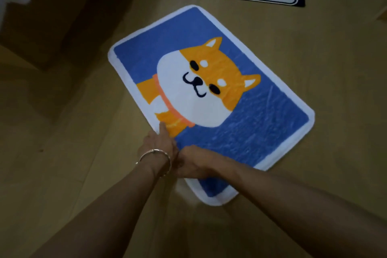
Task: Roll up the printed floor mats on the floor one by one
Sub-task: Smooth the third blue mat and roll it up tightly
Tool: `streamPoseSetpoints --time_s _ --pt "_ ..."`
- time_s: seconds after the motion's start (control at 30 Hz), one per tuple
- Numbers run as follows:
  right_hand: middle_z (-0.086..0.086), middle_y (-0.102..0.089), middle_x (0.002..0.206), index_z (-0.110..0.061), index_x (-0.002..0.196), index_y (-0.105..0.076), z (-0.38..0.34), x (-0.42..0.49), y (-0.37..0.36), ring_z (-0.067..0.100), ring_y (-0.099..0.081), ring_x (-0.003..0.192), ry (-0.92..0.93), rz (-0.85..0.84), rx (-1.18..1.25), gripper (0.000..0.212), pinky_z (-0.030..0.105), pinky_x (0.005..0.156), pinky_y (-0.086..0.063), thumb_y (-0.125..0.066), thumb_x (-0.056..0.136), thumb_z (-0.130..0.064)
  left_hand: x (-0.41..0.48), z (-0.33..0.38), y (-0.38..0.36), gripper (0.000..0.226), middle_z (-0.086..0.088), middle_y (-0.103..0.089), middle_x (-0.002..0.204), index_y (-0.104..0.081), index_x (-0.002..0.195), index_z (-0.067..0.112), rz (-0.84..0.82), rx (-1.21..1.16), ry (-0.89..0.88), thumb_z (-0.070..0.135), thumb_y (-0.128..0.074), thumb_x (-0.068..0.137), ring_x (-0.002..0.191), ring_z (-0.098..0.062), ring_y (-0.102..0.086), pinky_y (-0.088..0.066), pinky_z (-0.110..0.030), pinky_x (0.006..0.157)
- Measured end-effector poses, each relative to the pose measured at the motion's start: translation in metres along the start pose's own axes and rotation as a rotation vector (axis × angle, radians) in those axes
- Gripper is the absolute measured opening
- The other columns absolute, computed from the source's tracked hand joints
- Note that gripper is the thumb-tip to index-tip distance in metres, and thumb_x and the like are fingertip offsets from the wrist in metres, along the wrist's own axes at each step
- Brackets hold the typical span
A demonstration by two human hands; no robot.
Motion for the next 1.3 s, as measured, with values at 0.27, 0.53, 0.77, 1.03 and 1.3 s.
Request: streamPoseSetpoints --time_s 0.27,0.53,0.77,1.03,1.3 --pt "0.009 -0.051 0.109 -0.014 0.103 -0.052 0.126 -0.026 0.073 0.028 -0.052 0.095 -0.372 0.398 -0.181 0.026 0.037 0.076 -0.045 -0.059 0.088 -0.034 -0.017 -0.007 -0.01 0.074 -0.017 -0.031 0.137 -0.014 0.148 0.013 0.012 0.068 -0.118 0.037 -0.054 0.091 0.126 -0.034 -0.033 -0.038 -0.04 0.098" --pt "0.011 -0.051 0.114 -0.013 0.1 -0.046 0.091 -0.024 0.022 0.031 -0.053 0.102 -0.325 0.302 -0.055 0.024 0.035 0.079 -0.04 -0.056 0.087 -0.031 -0.019 -0.001 -0.014 0.071 -0.019 -0.032 0.134 -0.013 0.149 0.016 0.019 0.096 -0.161 0.025 -0.052 0.091 0.125 -0.034 -0.034 -0.036 -0.037 0.099" --pt "0.007 -0.055 0.113 -0.015 0.108 -0.052 0.066 -0.031 -0.003 0.023 -0.055 0.097 -0.262 0.22 0.054 0.027 0.03 0.072 -0.038 -0.059 0.086 -0.03 -0.024 -0.004 -0.009 0.077 -0.022 -0.03 0.143 -0.013 0.15 0.008 0.049 -0.303 0.051 0.022 -0.058 0.089 0.13 -0.037 -0.035 -0.033 -0.037 0.103" --pt "0.005 -0.06 0.112 -0.017 0.113 -0.056 0.071 -0.031 0.003 0.02 -0.058 0.094 -0.262 0.193 0.151 0.029 0.032 0.076 -0.048 -0.058 0.087 -0.03 -0.039 -0.009 -0.047 0.04 -0.023 -0.066 0.102 -0.061 0.106 -0.004 -0.144 -0.552 0.173 0.031 -0.065 0.086 0.086 -0.031 -0.064 -0.042 -0.028 0.065" --pt "0.007 -0.06 0.107 -0.012 0.103 -0.056 0.072 -0.03 0.024 0.024 -0.056 0.093 -0.231 0.32 -0.008 0.017 0.033 0.073 -0.045 -0.049 0.092 -0.022 -0.033 -0.019 -0.029 0.034 -0.021 -0.052 0.128 -0.044 0.123 0.001 -0.199 -0.032 0.0 0.01 -0.054 0.092 0.118 -0.031 -0.051 -0.037 -0.028 0.085"
Point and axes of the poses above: each hand's wrist, its own x-axis towards the middle knuckle, its own y-axis out of the back of the hand, z = x × y, the point moved 8 cm from there along x, towards the middle knuckle
